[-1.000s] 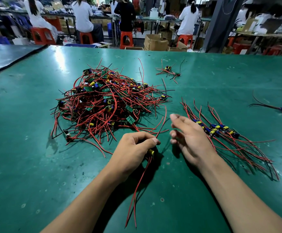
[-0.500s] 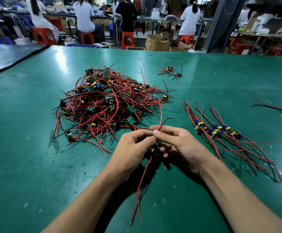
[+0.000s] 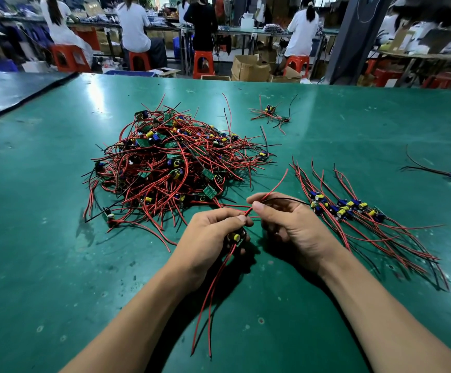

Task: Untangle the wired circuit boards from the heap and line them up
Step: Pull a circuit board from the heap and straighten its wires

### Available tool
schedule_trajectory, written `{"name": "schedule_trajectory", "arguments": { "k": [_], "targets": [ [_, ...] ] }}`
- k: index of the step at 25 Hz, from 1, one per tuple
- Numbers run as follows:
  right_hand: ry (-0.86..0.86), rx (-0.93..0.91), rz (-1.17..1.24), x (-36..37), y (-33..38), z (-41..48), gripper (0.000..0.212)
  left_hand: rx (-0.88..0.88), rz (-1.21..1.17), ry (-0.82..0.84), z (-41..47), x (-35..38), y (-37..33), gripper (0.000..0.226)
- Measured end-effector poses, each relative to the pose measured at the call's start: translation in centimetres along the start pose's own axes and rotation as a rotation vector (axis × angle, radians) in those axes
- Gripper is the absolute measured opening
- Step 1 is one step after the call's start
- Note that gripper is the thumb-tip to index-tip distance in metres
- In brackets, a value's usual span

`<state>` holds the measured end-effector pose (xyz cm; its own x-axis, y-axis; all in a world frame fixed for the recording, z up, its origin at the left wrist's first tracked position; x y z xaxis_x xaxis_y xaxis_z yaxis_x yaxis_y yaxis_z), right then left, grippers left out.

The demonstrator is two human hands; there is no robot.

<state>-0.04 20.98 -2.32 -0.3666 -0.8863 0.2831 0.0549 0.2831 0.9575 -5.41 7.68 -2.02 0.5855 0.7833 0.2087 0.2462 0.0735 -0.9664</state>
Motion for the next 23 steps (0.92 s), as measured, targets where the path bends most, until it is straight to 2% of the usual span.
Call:
{"name": "schedule_trajectory", "arguments": {
  "k": [2, 6, 8, 10, 13, 16, 20, 23],
  "targets": [
    [-0.036, -0.028, 0.039, -0.5, 0.4, 0.3, 0.028, -0.002, -0.007, -0.001, 0.0, -0.1, 0.0, 0.022],
    [-0.164, -0.016, -0.083, -1.3, 0.7, 0.2, 0.065, 0.056, -0.007, -0.025, -0.1, -0.1, -0.3, 0.019],
    [-0.174, -0.035, -0.135, -0.9, 0.6, 0.0, 0.068, 0.079, -0.014, -0.036, -0.1, -0.1, -0.5, 0.016],
    [-0.138, -0.052, -0.109, -0.4, 0.4, -0.2, 0.061, 0.078, -0.022, -0.035, -0.2, 0.0, -0.5, 0.014],
    [0.020, 0.008, -0.106, 0.7, -0.1, -0.5, 0.034, 0.047, -0.057, -0.017, -0.3, 0.0, -0.4, 0.015],
    [0.114, 0.054, -0.073, 1.1, -0.6, -0.5, 0.032, 0.019, -0.061, 0.019, -0.4, 0.2, -0.4, 0.015],
    [0.044, 0.024, -0.056, 0.4, -0.1, -0.1, 0.024, 0.014, -0.015, 0.057, -0.6, 0.5, -0.6, 0.018],
    [-0.033, 0.010, 0.042, 0.0, 0.1, 0.3, 0.016, 0.006, 0.011, 0.055, -0.6, 0.7, -0.6, 0.019]
  ]
}}
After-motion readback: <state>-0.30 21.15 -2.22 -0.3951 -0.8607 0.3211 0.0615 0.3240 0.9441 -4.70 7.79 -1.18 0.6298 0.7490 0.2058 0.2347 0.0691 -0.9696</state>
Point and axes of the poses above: each hand's wrist, its own z-axis towards the middle knuckle, its own x-axis out of the palm, y = z × x, the point moved 6 cm from there along z, towards the middle knuckle, and after that the axes turned 5 degrees about -y, right-handed, at the moved point
